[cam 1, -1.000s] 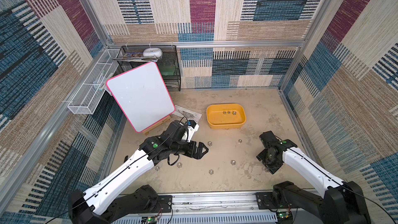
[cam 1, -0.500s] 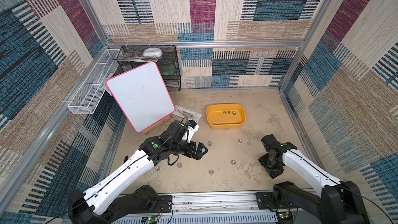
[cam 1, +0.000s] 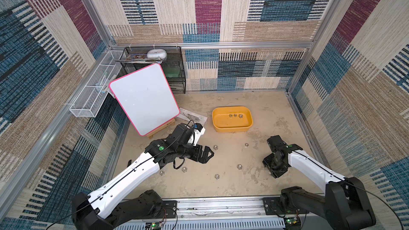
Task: Put the nuts on the desktop into the storage box
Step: Pick up the nut from the center of the board.
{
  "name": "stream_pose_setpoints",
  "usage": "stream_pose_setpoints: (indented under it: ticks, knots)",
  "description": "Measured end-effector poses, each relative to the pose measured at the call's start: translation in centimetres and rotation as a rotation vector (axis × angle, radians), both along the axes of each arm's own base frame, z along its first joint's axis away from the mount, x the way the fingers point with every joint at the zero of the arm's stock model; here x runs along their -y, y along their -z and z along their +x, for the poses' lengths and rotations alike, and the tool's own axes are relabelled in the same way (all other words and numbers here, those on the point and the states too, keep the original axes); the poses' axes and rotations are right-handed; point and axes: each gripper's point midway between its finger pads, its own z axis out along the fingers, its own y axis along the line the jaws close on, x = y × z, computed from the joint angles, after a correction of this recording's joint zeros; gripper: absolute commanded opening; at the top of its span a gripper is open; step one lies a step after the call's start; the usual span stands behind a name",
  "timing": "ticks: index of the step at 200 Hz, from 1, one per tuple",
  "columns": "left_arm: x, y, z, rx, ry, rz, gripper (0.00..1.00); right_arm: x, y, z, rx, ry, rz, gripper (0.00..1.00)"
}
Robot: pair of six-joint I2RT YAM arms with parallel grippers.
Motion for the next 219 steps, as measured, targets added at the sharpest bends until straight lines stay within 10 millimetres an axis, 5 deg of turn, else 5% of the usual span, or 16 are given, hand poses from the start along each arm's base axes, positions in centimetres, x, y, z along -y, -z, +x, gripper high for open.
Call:
stream_pose_setpoints:
  ticks: [118,187,219]
  knots:
    - [-0.1,-0.3,-0.1,0.005,-0.003,-0.007,1.00,1.4,0.2,-0.3,0.012,0.013,-0.015,0.43]
    - [-0.1,-0.3,-0.1,0.003,-0.007,-0.010,1.00,1.7,0.0,-0.6,0.005,-0.013,-0.021,0.22]
    - [-0.1,-0.3,-0.1,0.003,-0.008,-0.011,1.00,1.5,-1.4,0.9,0.069,-0.063,-0.020,0.23]
